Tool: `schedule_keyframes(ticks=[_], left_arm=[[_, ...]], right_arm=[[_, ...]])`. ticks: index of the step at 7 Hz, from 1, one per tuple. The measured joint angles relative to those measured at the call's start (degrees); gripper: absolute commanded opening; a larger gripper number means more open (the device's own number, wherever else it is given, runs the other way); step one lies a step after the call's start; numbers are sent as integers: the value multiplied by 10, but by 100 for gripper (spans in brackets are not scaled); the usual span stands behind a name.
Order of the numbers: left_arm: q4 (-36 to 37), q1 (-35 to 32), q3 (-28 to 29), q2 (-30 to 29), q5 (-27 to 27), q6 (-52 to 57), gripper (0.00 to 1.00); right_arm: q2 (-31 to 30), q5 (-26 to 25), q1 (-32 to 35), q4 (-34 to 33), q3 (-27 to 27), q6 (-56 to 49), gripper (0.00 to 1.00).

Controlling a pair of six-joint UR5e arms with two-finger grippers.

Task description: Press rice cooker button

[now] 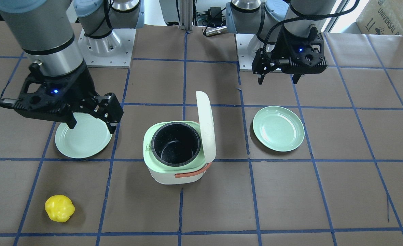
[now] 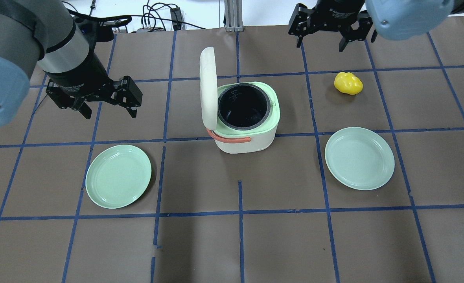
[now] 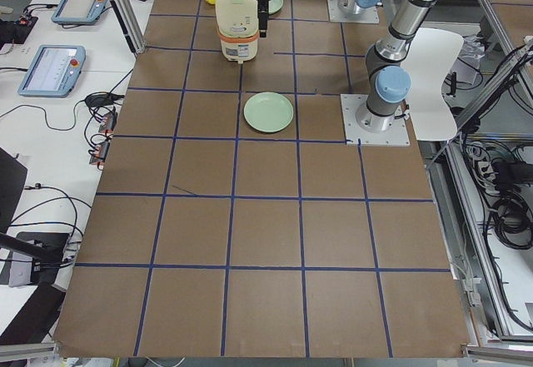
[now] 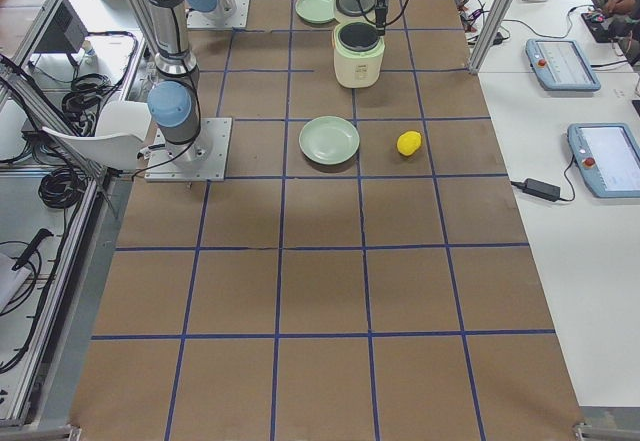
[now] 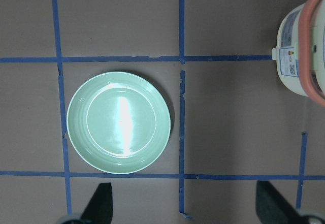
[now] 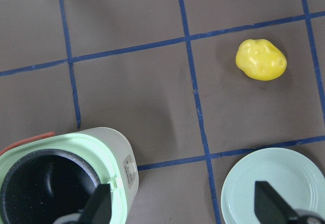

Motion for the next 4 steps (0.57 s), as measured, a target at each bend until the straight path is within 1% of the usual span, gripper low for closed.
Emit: schedule_keyframes(ticks=[2,4], left_arm=[[0,0,0,0,0,0,100],[0,0,0,0,0,0,100]], right_arm=[[-6,-7,-32,0,13,-43,100],[-21,-14,-38,0,38,-77,100]])
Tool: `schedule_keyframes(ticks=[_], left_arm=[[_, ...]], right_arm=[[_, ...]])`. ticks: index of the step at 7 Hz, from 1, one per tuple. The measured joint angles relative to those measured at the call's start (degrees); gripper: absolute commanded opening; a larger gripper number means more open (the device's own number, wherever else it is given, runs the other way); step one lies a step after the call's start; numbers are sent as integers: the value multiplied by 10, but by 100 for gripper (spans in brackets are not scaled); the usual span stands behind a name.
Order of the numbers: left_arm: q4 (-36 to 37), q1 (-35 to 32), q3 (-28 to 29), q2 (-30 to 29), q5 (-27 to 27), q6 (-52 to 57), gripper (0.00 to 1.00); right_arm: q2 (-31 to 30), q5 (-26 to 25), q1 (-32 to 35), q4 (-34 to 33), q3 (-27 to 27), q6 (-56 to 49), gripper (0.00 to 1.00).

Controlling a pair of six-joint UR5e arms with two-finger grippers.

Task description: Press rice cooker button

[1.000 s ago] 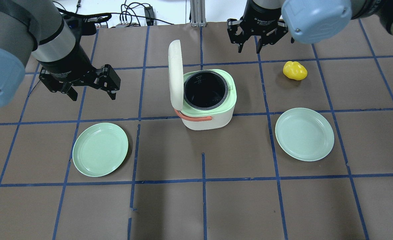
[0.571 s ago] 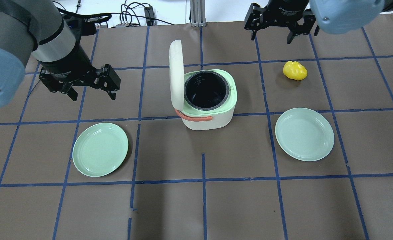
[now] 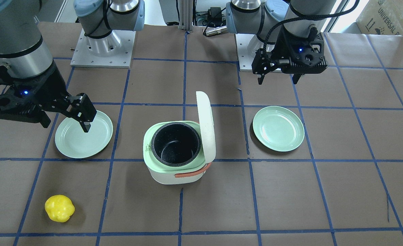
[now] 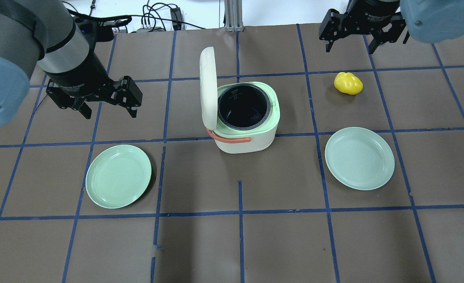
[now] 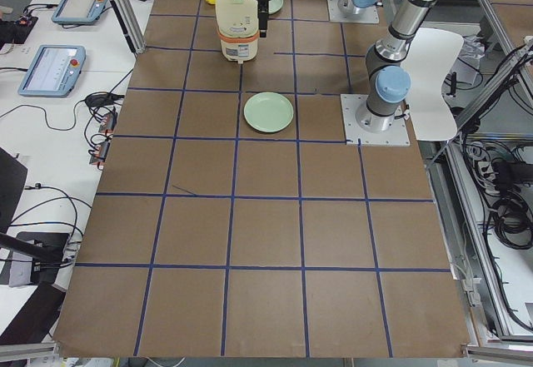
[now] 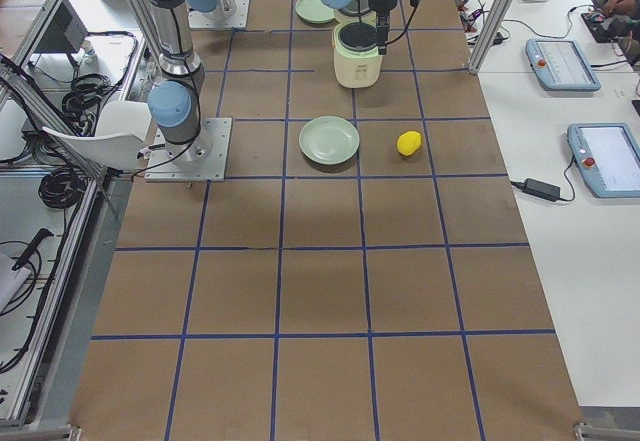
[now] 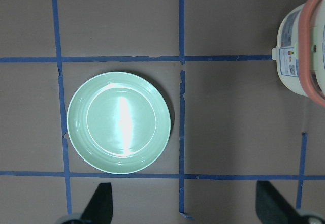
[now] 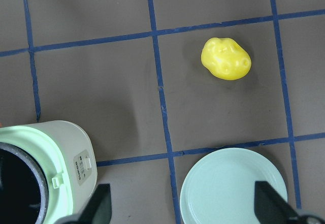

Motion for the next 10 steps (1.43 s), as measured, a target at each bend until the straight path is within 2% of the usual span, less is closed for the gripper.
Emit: schedule_keyframes(ticks=[4,10], left_arm=[[0,0,0,0,0,0,100],[0,0,0,0,0,0,100]], right_arm=[[-5,23,0,57,1,-6,100],[-8,37,-1,55,3,-7,100]])
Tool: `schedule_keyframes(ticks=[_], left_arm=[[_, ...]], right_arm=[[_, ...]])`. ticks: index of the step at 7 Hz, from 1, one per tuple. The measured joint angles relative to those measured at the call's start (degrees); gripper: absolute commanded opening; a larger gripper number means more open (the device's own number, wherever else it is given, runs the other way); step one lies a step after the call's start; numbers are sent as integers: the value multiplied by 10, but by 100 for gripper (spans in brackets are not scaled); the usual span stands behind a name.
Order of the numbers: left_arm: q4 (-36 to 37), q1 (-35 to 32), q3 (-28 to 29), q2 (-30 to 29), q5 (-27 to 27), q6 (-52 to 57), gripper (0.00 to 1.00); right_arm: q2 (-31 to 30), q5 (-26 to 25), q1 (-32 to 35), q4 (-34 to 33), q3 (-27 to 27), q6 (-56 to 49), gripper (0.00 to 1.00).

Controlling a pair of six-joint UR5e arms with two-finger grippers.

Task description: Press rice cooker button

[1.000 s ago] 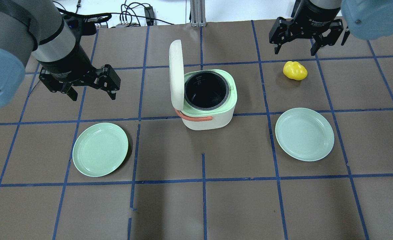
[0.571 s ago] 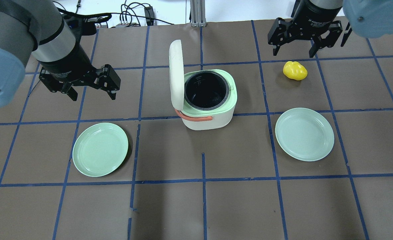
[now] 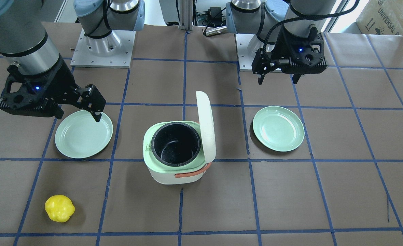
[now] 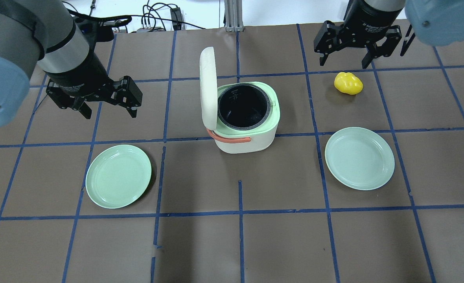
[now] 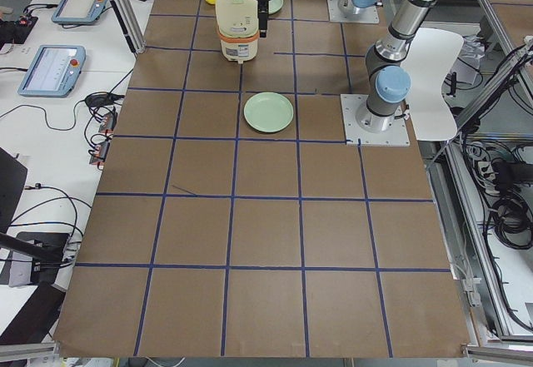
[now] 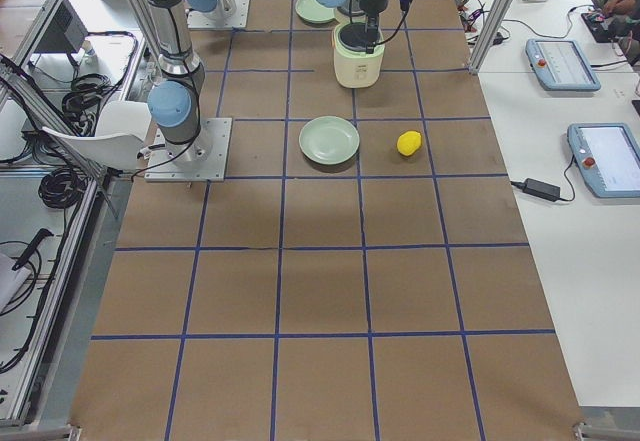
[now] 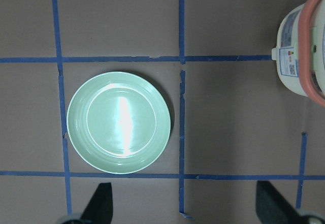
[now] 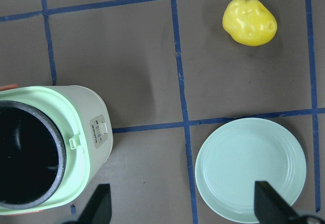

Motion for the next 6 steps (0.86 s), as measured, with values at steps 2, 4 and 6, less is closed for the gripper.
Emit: schedule_keyframes(ticks=[2,4,6], left_arm=[[0,0,0,0,0,0,100],[0,0,0,0,0,0,100],[0,0,0,0,0,0,100]], right_arm=[[-1,-2,0,0,2,-2,100],[-8,-3,0,-1,6,-2,100],[-11,-6,0,-3,7,-2,100]])
